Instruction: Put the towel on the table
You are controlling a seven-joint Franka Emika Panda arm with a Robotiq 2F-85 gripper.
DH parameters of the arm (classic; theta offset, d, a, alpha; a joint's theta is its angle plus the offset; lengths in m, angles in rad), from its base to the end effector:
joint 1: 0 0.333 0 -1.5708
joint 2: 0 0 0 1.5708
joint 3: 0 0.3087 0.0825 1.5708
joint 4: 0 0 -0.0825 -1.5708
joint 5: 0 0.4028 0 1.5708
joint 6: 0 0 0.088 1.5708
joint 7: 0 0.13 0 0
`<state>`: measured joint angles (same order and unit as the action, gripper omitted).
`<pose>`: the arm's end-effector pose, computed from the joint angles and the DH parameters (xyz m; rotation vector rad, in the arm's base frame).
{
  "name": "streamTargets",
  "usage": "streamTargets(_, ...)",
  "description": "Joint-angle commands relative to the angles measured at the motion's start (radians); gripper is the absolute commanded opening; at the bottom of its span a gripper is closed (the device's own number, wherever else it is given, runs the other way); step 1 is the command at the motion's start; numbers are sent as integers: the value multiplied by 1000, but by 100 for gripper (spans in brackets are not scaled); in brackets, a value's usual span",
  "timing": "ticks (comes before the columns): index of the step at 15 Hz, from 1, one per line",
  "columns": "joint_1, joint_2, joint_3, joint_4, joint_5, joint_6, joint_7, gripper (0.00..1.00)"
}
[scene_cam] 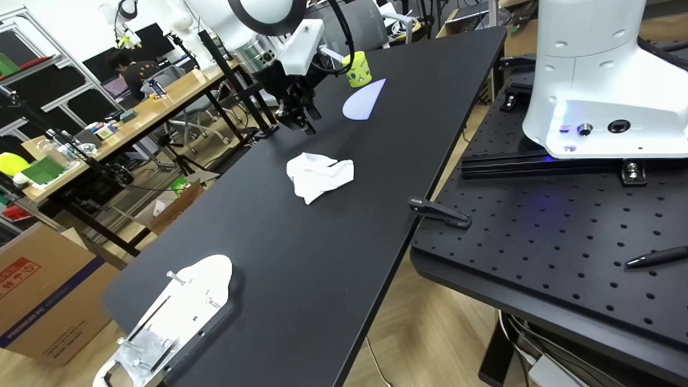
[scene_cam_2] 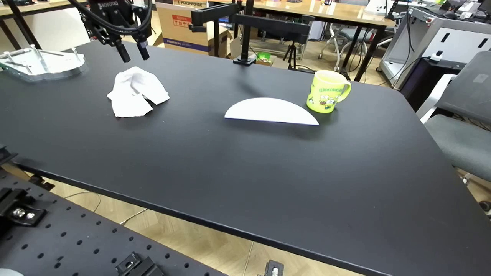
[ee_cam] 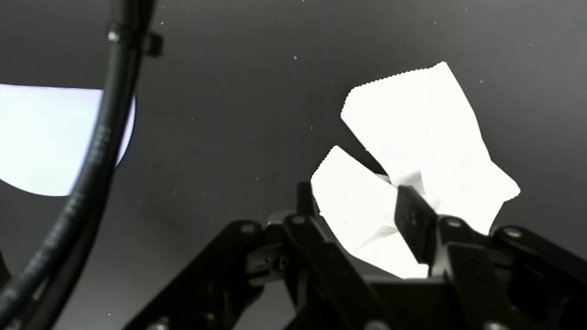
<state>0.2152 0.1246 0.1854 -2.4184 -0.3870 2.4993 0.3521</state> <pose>0.4591 0.1937 0.2104 2.8913 0.5309 0.0580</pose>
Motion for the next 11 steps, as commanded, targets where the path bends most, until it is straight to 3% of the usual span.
streamTargets(1, 8, -36, -5, 9, 63, -50, -15, 81)
streamTargets(4, 1, -65, 1, 7, 159, -82, -45, 99)
streamTargets(5, 5, -30, -4, 6, 121, -45, -36, 82)
streamTargets(7, 3, -46, -2, 7, 143, -60, -43, 96)
streamTargets(11, 2, -52, -1, 7, 151, -64, -44, 99)
